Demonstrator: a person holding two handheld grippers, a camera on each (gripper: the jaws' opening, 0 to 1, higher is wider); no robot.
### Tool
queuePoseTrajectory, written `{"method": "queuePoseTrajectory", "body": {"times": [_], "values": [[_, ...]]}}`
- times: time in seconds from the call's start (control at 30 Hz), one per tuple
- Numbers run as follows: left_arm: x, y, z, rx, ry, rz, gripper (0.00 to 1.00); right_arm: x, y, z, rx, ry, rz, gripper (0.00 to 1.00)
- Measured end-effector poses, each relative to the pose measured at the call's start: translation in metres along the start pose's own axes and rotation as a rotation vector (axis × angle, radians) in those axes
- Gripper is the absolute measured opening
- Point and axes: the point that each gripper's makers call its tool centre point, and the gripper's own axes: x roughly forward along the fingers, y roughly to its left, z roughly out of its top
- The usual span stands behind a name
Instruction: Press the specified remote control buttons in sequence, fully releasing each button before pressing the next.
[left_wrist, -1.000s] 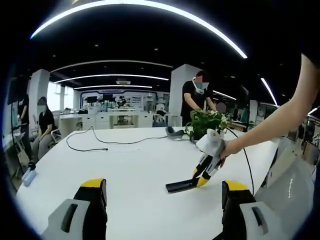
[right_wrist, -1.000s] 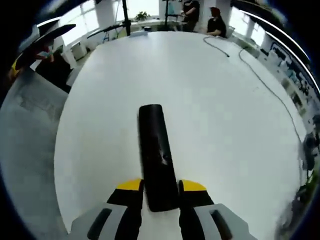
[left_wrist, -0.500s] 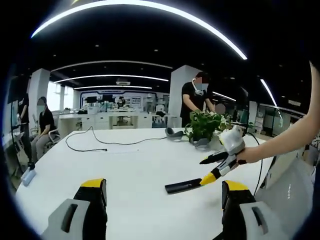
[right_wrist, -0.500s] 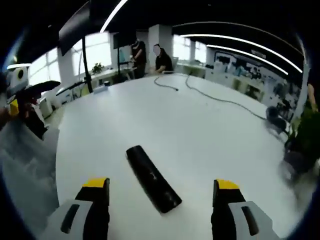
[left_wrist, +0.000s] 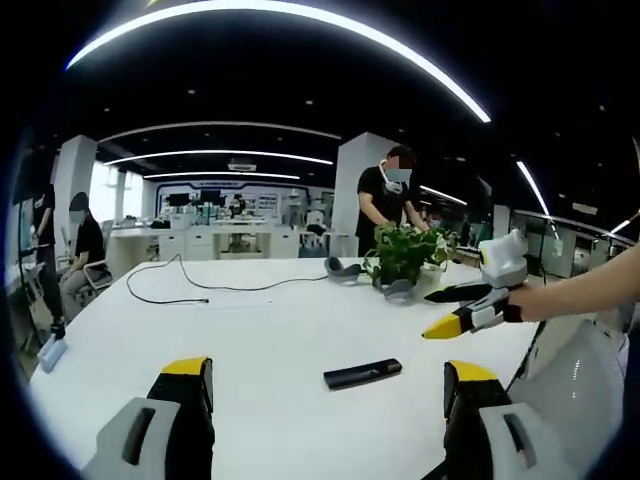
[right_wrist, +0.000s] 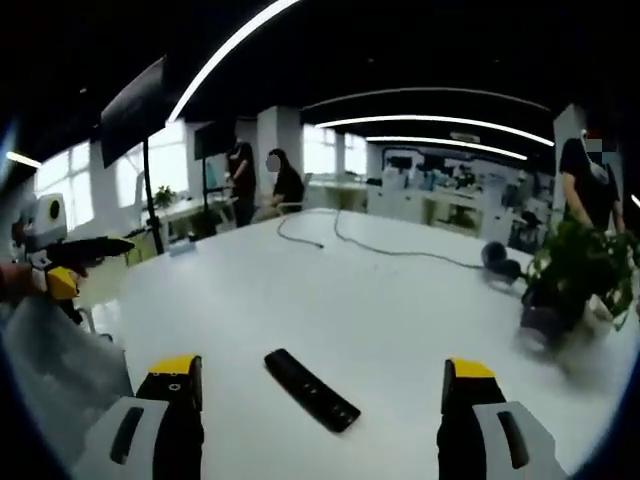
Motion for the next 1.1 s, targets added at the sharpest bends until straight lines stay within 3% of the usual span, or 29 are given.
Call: {"method": "queuePoseTrajectory", "body": {"times": [0.3,0.6,0.9,1.1], "values": [[-0.001,-0.001,0.000,0.002,0.004,-0.003,1.00,-0.037,0.014,0.010,-0.013,-0.044,-0.055,0.99],[-0.001,-0.001,-0.001,0.003,0.007,-0.004,1.00,-0.066,0.024,-0.001,-0.023,-0.036,-0.110,0.99],[0.001,-0.002,-0.004,0.011,0.023,-0.011,1.00,-0.083,0.017,-0.008,-0.001,-0.028,-0.139,0.99],[-0.001,0.002,0.000,0.004,0.005,0.007,1.00,-0.098,0.008,-0.018,-0.032,-0.002,-0.159,0.99]]}}
